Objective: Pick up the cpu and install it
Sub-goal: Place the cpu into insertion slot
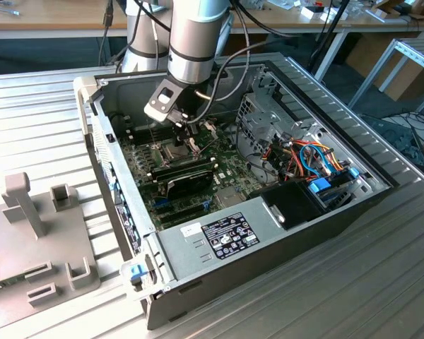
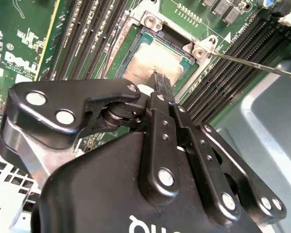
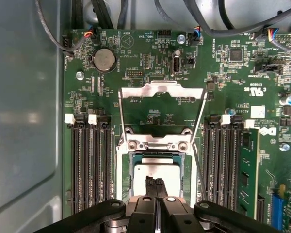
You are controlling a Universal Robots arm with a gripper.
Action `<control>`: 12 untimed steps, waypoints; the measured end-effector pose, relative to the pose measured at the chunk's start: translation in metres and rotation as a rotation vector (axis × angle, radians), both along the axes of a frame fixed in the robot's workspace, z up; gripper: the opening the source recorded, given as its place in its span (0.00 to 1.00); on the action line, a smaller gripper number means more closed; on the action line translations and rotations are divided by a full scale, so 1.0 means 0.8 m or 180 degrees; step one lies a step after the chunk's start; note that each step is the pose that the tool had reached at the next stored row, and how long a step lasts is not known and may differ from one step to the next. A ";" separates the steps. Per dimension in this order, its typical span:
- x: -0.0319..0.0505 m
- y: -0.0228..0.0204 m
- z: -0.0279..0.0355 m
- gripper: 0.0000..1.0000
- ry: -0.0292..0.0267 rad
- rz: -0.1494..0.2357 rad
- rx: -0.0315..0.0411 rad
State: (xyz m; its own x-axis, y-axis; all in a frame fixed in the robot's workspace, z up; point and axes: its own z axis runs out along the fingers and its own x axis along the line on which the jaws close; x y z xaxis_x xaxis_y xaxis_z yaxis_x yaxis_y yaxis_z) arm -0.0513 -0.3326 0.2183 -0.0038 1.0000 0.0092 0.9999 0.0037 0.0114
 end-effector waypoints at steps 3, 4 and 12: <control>0.000 0.0000 -0.0031 0.11 0.0005 0.0000 0.0000; 0.000 -0.0001 -0.0031 0.11 0.0005 0.0000 -0.0001; 0.000 0.0000 -0.0118 0.11 0.0008 0.0000 -0.0001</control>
State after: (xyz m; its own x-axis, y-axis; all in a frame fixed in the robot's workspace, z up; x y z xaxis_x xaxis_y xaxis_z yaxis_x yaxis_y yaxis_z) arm -0.0513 -0.3326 0.2088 -0.0039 1.0000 0.0088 1.0000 0.0038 0.0088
